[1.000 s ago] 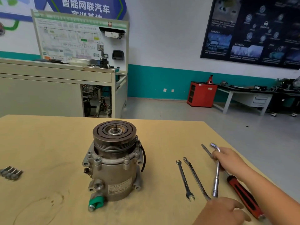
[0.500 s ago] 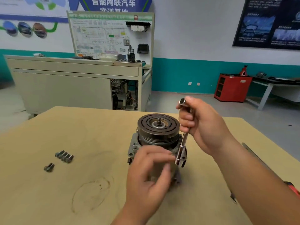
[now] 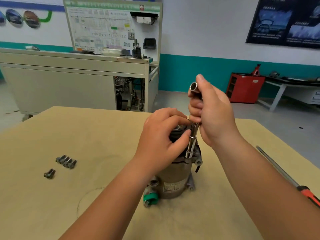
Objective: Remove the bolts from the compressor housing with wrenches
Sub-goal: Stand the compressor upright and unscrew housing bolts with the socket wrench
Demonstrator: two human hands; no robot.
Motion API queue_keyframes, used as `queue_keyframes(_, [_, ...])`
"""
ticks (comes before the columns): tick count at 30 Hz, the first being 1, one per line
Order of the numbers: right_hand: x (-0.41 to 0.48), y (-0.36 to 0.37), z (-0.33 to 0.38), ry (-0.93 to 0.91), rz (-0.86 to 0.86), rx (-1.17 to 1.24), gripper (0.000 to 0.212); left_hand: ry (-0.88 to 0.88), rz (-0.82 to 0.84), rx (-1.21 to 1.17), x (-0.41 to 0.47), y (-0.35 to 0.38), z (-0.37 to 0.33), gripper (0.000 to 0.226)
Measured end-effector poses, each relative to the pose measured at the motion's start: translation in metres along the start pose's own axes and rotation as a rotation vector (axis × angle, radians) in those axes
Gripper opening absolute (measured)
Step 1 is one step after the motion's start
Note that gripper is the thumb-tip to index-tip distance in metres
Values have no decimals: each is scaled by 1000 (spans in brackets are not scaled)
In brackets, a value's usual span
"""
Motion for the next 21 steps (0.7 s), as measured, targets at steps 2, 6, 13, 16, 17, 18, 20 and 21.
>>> queue_keyframes(2, [-1, 2, -2, -14, -7, -25, 38, -12, 27, 1, 4, 5, 1, 25])
queue_keyframes(6, [3, 3, -4, -9, 41, 13, 42, 73, 130, -59, 7, 8, 2, 34])
queue_keyframes(13, [10, 12, -11, 119, 240, 101, 46, -21, 208, -172, 11, 8, 17, 30])
queue_keyframes(16, [9, 14, -13, 207, 433, 205, 46, 96, 187, -161, 8, 7, 17, 30])
queue_keyframes(17, [8, 14, -13, 231, 490, 229, 45, 143, 163, -129, 6, 8, 17, 31])
queue_keyframes(18, [8, 14, -14, 256, 537, 246, 44, 172, 135, -94, 5, 8, 18, 33])
queue_keyframes(20, [7, 13, -14, 281, 603, 279, 45, 175, 96, -50, 4, 10, 19, 33])
queue_keyframes(21, [7, 12, -13, 284, 623, 296, 45, 169, 88, -40, 3, 11, 19, 33])
Point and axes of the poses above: each hand's wrist, its own x-axis towards the middle knuckle, its own y-axis out of the palm, z = x × y, the point moved 4 cm from there along x, towards the middle knuckle, and after that the axes turned 2 degrees about -z, right-handed, at the moved point
